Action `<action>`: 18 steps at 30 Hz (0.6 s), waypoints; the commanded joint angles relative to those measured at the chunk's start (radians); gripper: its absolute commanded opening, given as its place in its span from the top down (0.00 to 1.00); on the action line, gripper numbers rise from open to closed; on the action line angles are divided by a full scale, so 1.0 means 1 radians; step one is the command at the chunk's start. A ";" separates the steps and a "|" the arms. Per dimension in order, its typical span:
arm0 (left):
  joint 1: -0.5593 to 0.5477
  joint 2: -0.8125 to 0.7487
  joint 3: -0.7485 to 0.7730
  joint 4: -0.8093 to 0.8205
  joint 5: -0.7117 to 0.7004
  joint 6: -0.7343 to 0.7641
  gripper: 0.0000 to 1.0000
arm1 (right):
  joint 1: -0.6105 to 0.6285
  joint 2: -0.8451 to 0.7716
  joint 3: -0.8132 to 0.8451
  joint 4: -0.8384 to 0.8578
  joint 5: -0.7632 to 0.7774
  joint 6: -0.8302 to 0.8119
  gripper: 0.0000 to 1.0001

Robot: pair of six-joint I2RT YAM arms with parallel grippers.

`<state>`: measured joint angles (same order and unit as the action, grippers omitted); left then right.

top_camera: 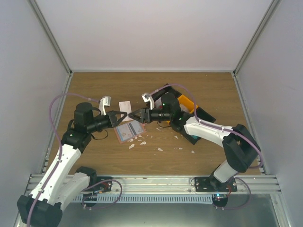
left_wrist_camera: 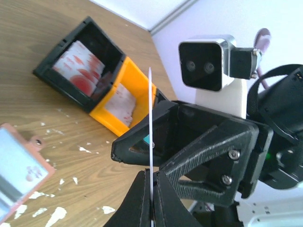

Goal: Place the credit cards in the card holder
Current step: Adjust the credit card.

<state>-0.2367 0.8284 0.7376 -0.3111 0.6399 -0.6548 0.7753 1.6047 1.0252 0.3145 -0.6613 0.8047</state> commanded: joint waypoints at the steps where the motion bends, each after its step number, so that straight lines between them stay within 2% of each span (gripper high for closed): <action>1: 0.000 -0.003 0.023 0.080 0.134 -0.047 1.00 | -0.026 -0.039 -0.062 0.231 -0.127 0.086 0.61; 5: 0.001 -0.003 0.020 0.101 0.161 -0.070 1.00 | -0.029 -0.042 -0.094 0.354 -0.213 0.142 0.82; 9: 0.004 -0.003 0.020 0.096 0.151 -0.068 0.96 | -0.038 -0.063 -0.110 0.345 -0.203 0.140 0.99; 14: 0.011 -0.015 0.010 0.079 0.125 -0.063 0.79 | -0.054 -0.093 -0.112 0.288 -0.206 0.095 0.99; 18: 0.023 -0.011 0.007 0.082 0.115 -0.055 0.78 | -0.063 -0.098 -0.099 0.223 -0.253 0.059 0.99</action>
<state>-0.2287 0.8253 0.7380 -0.2718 0.7609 -0.7155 0.7280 1.5314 0.9215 0.5850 -0.8665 0.9165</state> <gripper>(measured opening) 0.226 0.011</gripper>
